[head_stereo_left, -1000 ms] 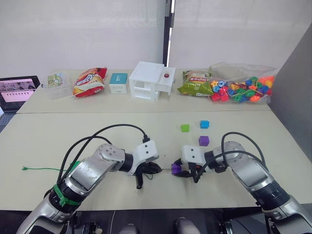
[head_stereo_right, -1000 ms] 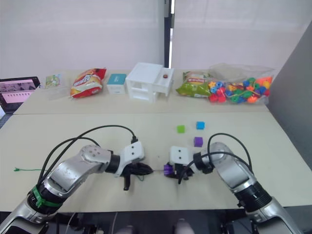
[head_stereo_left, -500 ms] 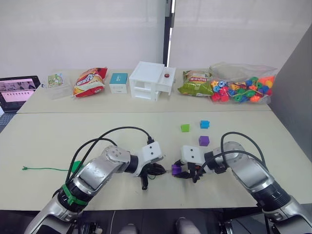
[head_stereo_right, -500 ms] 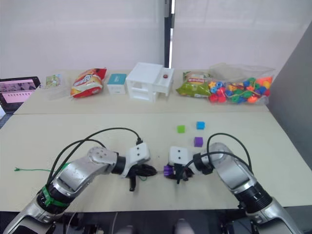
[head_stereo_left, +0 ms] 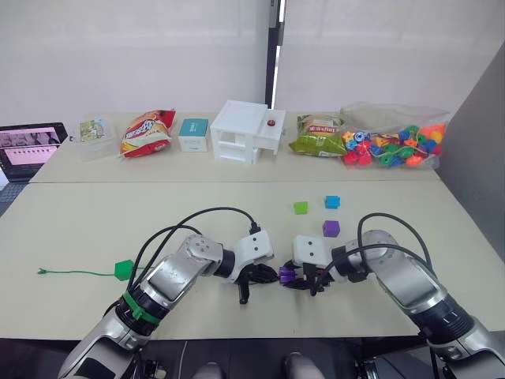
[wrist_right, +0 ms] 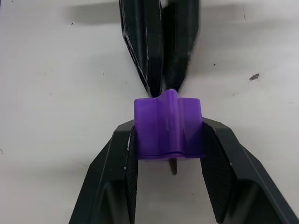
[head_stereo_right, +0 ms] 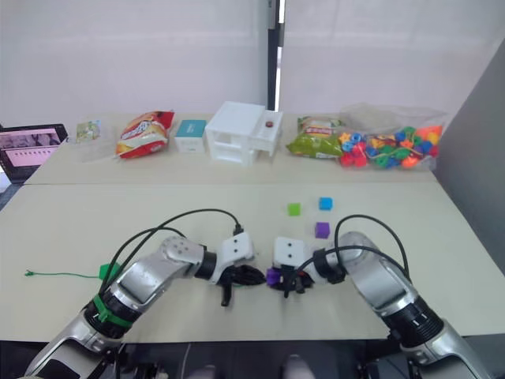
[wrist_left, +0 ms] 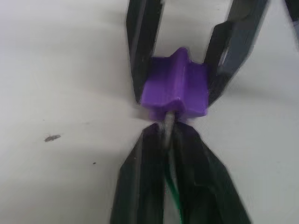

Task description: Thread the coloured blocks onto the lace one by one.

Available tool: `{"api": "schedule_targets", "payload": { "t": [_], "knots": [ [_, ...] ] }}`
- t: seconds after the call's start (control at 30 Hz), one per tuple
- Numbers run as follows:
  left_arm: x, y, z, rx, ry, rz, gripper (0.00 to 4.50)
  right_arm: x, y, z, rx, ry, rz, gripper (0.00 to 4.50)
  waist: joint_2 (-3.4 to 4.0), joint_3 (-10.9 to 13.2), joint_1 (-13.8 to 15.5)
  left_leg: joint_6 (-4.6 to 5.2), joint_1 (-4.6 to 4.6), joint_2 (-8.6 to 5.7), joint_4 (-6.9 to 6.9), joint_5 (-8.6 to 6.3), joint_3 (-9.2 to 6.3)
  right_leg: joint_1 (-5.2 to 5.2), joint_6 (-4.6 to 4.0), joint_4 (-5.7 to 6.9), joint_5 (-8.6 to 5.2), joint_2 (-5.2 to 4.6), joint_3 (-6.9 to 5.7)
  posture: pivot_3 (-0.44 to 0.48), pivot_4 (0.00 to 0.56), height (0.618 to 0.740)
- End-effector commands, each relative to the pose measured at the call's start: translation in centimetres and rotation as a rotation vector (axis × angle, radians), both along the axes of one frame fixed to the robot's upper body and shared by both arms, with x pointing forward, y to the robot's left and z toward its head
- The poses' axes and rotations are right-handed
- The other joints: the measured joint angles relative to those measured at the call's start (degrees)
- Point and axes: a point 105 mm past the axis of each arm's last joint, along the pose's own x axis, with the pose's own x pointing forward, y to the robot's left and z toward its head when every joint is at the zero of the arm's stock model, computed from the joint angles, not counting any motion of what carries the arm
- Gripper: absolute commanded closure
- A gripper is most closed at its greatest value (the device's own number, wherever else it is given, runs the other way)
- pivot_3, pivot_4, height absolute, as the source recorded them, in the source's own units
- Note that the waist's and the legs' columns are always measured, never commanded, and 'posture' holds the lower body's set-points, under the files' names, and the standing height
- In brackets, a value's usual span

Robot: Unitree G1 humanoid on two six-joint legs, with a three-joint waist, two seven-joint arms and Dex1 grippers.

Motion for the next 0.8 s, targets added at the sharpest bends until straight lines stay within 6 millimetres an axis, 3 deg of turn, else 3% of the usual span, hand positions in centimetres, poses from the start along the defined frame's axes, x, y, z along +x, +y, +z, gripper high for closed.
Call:
{"api": "schedule_targets", "payload": {
  "t": [0.03, 0.17, 0.27, 0.43, 0.7, 0.8],
  "knots": [
    [-0.2, 0.5, 2.3, -0.049, -0.099, -0.040, 2.59, -0.8, 1.0, 0.4, 0.024, -0.019, 0.043, 3.14, 0.00, 0.00, -0.13, 0.00, 0.00, 0.00, -0.02, 0.00, 0.00, -0.02, 0.00, 0.01, 0.00, 0.01, 0.01, 0.000, 0.150, 0.740],
    [-0.6, 2.0, 3.4, -0.071, -0.103, -0.047, 1.32, -0.8, 0.7, 0.2, 0.010, -0.020, 0.032, 3.14, 0.00, 0.00, -0.05, 0.00, 0.00, 0.00, -0.01, 0.00, 0.00, -0.01, 0.00, 0.01, 0.00, 0.00, 0.01, 0.000, 0.150, 0.740],
    [-1.4, 3.4, 3.4, -0.063, -0.095, -0.060, 1.32, -0.6, 0.7, 0.2, 0.013, -0.022, 0.020, 3.14, 0.00, 0.00, -0.05, 0.00, 0.00, 0.00, -0.01, 0.00, 0.00, 0.00, 0.00, 0.00, 0.00, 0.00, 0.00, 0.000, 0.150, 0.740],
    [-1.8, 5.0, 1.4, -0.007, -0.104, -0.060, 1.32, -0.2, 0.7, 0.2, 0.010, -0.033, 0.005, 3.14, 0.01, 0.00, -0.03, 0.00, 0.01, 0.01, -0.02, 0.00, 0.00, 0.00, 0.00, -0.01, 0.00, 0.00, 0.00, 0.000, 0.150, 0.740],
    [-1.1, 4.7, -0.9, 0.026, -0.134, -0.049, 1.32, -0.1, 0.4, 0.3, 0.001, -0.034, -0.005, 3.14, 0.00, 0.00, 0.22, 0.00, -0.01, 0.00, -0.01, 0.00, 0.01, 0.01, 0.00, -0.04, 0.00, -0.01, 0.00, 0.000, 0.150, 0.740],
    [-1.3, 4.2, -1.0, -0.006, -0.116, -0.050, 2.10, -0.1, 0.3, 0.3, -0.002, -0.034, -0.008, 3.14, 0.01, 0.00, 0.28, 0.00, 0.00, 0.00, -0.01, 0.00, 0.02, 0.03, 0.00, -0.03, 0.00, -0.02, 0.00, 0.000, 0.150, 0.740]
  ]
}}
